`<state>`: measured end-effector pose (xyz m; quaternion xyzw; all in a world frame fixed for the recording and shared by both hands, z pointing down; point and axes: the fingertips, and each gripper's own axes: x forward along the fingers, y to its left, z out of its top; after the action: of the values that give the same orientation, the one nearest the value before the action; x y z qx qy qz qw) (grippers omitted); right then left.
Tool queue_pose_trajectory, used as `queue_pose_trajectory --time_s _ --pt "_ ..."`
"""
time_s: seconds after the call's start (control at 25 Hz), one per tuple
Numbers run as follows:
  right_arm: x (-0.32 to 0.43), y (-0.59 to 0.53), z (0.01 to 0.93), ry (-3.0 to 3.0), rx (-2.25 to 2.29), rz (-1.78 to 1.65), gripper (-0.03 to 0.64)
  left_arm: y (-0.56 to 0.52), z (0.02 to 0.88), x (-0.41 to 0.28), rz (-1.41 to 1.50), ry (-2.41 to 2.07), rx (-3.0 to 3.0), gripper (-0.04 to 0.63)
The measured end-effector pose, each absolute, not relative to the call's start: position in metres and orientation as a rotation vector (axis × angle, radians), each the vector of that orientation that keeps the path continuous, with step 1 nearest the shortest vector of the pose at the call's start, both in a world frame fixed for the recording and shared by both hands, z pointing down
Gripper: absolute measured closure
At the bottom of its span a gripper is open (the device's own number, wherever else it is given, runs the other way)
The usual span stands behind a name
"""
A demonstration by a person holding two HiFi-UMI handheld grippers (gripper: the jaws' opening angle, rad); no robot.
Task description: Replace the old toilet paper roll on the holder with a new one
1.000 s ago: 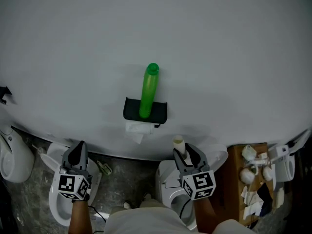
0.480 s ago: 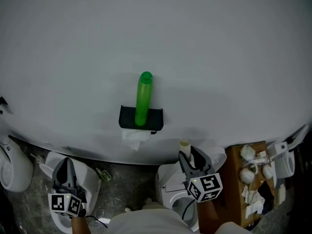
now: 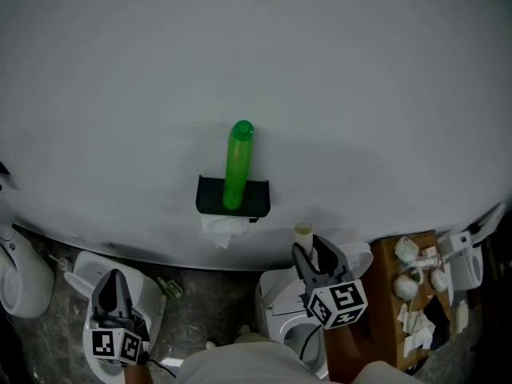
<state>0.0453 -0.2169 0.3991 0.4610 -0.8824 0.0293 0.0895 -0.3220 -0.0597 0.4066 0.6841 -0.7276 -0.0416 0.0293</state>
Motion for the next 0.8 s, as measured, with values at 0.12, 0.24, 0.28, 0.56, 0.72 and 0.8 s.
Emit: queue_pose_trajectory --time_s 0.12,0.24,0.28,0.56,0.72,0.8 --pt "0.035 -0.219 0.397 -2.653 1.354 0.108 0.442 -0.065 0.402 -0.315 -0.104 -2.247 2.132 0.590" --pt "0.030 -0.217 0.397 -2.658 1.335 0.108 0.442 -0.064 0.396 -0.312 -0.066 -2.268 2.156 0.590" --pt "0.028 -0.217 0.397 -2.658 1.327 0.106 0.442 -0.064 0.394 -0.311 -0.060 -2.268 2.158 0.589" --pt "0.024 -0.213 0.394 -2.678 1.296 0.104 0.442 -0.065 0.389 -0.309 -0.054 -2.261 2.163 0.591" --pt "0.024 -0.212 0.392 -2.685 1.302 0.100 0.440 -0.067 0.387 -0.308 -0.056 -2.256 2.172 0.589" --pt "0.024 -0.211 0.392 -2.685 1.297 0.098 0.440 -0.068 0.387 -0.308 -0.058 -2.253 2.173 0.591"
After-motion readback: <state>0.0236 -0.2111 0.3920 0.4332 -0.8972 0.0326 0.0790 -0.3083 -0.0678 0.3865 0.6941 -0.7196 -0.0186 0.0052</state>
